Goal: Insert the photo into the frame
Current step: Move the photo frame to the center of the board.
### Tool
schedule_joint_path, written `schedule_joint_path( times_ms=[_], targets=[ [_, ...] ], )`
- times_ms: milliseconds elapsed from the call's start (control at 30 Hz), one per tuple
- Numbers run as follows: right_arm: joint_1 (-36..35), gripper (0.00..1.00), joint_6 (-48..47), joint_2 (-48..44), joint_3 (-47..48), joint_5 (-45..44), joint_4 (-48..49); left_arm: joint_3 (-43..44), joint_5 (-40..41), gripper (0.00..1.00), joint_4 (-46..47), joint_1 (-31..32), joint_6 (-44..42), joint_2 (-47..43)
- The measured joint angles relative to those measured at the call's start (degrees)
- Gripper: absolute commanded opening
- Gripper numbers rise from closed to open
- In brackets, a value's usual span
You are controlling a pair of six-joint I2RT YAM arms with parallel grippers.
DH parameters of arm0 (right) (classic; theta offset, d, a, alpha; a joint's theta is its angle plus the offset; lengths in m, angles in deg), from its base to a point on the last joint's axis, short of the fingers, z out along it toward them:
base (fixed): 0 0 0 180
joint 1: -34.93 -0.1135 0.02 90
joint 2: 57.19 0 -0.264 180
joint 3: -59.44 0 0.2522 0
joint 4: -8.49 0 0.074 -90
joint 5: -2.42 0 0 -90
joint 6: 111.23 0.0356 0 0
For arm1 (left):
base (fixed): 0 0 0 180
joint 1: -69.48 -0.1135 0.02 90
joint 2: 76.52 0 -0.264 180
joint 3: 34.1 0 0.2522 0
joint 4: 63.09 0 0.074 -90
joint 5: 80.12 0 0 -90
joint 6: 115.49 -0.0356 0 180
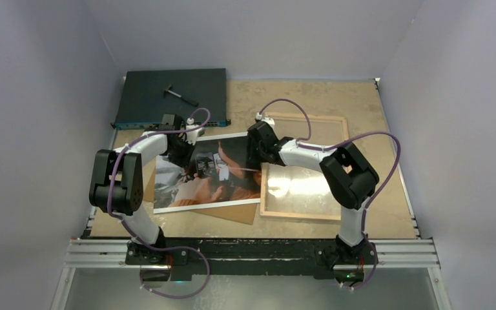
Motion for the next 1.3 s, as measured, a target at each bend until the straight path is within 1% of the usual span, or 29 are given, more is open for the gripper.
schedule_joint_path(
  times_ms=[267,533,733,933,1000,1100,1300],
  targets=[
    [2.25,0.52,-2.56,-3.02,-4.17,0.02,-0.28,0.00,0.09,0.00,-0.02,0.00,0.02,-0.02],
    [2.43,0.53,-3.04,-5.20,-6.64,1.75,-1.53,0.66,0.42,0.00,-0.63,0.00,0.02,-0.04],
    [2.56,0.55,-2.80,-6.34,-7.28,5.27,-3.48,3.96,1.03,0.00,-5.07,0.00,-0.42,-0.17],
    [2.60,0.58,-1.49,-8.48,-9.57,9.51,-4.28,11.47,1.46,0.09,-10.82,-1.66,-3.43,-1.77],
    [2.58,0.58,-0.94,-9.57,-10.73,10.97,-4.79,12.94,2.43,0.10,-11.61,-3.96,-5.46,-2.82],
    [2.54,0.59,-0.57,-11.23,-12.15,12.74,-5.95,13.38,4.61,0.10,-12.15,-10.03,-9.57,-3.78],
    [2.27,0.59,-0.39,-12.33,-13.40,15.26,-7.13,10.71,9.22,0.10,-9.57,-26.51,-17.55,-2.36]
  ],
)
